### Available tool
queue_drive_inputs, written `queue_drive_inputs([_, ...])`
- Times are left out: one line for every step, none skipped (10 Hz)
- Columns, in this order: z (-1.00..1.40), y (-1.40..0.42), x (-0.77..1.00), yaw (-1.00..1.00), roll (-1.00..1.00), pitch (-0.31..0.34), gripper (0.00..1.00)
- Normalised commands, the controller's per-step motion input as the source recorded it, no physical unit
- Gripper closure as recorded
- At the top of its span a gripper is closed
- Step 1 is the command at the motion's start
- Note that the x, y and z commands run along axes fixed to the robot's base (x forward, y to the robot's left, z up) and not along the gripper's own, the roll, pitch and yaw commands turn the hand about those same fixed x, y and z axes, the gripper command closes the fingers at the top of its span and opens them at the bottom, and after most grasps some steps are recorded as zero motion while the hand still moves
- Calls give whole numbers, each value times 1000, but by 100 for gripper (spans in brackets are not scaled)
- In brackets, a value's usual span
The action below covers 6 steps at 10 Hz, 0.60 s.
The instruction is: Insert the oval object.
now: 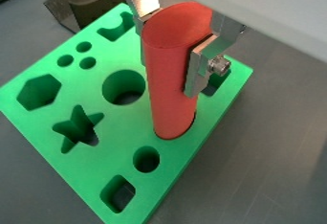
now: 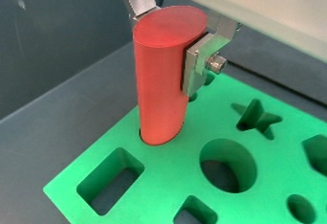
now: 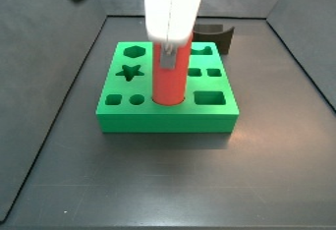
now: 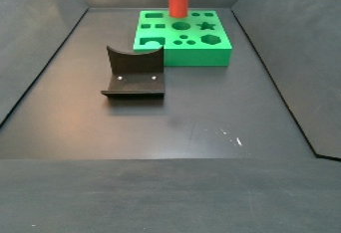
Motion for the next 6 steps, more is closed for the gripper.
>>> queue_drive_inputs([-426, -114, 0, 0, 26, -106, 100])
queue_drive_inputs([-357, -63, -20, 0, 0, -119, 100])
queue_drive_inputs([-254, -9, -11, 0, 0, -101, 100])
queue_drive_inputs([-60, 0, -9, 0, 0, -37, 100])
queue_drive_inputs([0, 0, 0, 0, -13, -14, 100])
queue_drive_inputs([0, 0, 0, 0, 0, 0, 100])
